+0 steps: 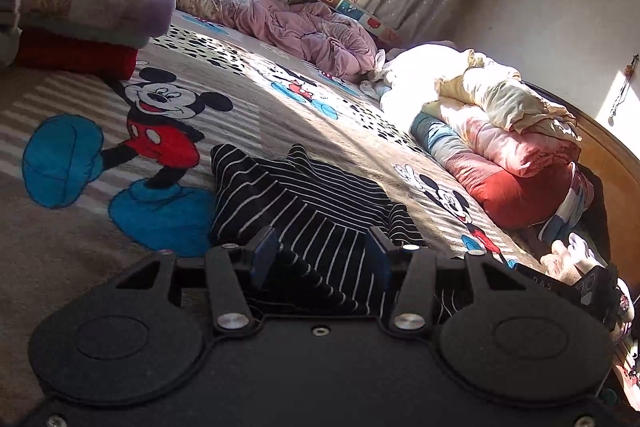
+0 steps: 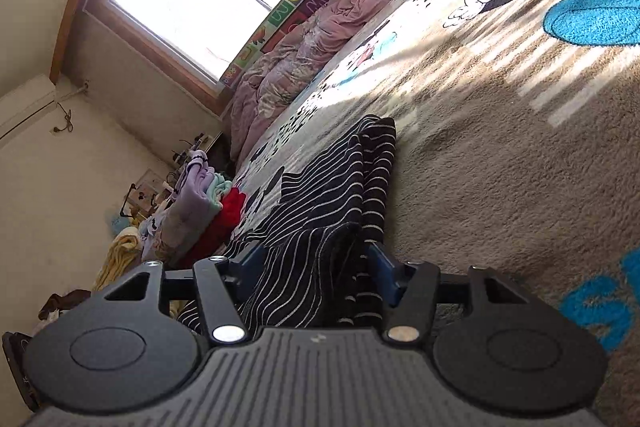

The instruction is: Fold clothes

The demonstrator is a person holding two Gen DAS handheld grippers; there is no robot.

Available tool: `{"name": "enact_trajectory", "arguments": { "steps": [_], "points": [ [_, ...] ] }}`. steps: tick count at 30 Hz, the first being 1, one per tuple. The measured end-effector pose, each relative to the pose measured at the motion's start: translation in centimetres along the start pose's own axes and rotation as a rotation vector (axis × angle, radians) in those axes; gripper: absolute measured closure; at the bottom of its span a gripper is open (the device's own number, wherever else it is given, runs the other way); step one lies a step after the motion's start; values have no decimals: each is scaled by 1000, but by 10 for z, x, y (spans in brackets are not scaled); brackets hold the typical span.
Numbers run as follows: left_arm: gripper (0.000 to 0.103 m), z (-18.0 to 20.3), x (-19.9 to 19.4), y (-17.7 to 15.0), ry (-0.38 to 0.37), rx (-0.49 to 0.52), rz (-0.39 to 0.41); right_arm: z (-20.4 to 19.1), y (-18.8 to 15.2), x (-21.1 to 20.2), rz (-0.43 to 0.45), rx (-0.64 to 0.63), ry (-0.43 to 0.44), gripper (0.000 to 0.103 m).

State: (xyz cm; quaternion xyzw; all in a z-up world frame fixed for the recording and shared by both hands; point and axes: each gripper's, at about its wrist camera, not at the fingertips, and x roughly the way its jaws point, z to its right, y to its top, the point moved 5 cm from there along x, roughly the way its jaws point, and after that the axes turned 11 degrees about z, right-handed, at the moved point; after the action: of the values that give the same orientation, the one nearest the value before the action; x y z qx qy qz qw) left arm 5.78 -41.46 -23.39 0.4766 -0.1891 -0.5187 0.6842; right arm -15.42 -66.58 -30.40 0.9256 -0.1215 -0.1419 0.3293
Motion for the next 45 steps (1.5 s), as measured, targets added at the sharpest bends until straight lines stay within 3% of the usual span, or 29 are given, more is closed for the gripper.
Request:
{"name": "enact_trajectory", "arguments": {
  "steps": [3, 9, 13, 16, 20, 25, 28, 30, 31, 32, 34, 39, 45],
  "points": [
    [55, -1, 2, 4, -8, -5, 7, -15, 2, -3, 30, -116, -8, 67],
    [55, -6, 4, 8, -27, -15, 12, -31, 6, -5, 49, -213, 6, 67],
    [55, -9, 5, 9, -19, -22, 11, -35, 9, -10, 90, -278, -49, 67],
    [55, -11, 5, 9, -15, -27, 13, -34, 4, -5, 28, -309, -51, 67],
    [55, -10, 5, 9, -18, -23, 14, -34, 4, -8, 43, -287, -19, 67],
    [55, -8, 6, 9, -20, -18, 13, -40, -1, -6, -12, -263, 21, 67],
    [55, -9, 5, 11, -17, -17, 19, -35, -11, 2, -74, -252, -9, 57],
    [55, -11, 4, 13, -13, -20, 28, -36, -15, 4, -85, -254, -9, 57],
    [55, -12, 4, 14, -11, -21, 32, -39, -15, 2, -79, -267, -3, 60],
    [55, -14, 3, 15, -3, -23, 39, -43, -15, 1, -71, -279, 4, 77],
    [55, -19, 1, 18, 13, -35, 51, -49, -11, -3, -44, -291, 26, 95],
    [57, -33, -4, 26, 47, -38, 66, -57, 5, -15, 24, -261, 80, 95],
    [56, -27, -6, 16, -6, 77, -34, -56, 33, -25, 94, -206, 106, 95]
  ]
}}
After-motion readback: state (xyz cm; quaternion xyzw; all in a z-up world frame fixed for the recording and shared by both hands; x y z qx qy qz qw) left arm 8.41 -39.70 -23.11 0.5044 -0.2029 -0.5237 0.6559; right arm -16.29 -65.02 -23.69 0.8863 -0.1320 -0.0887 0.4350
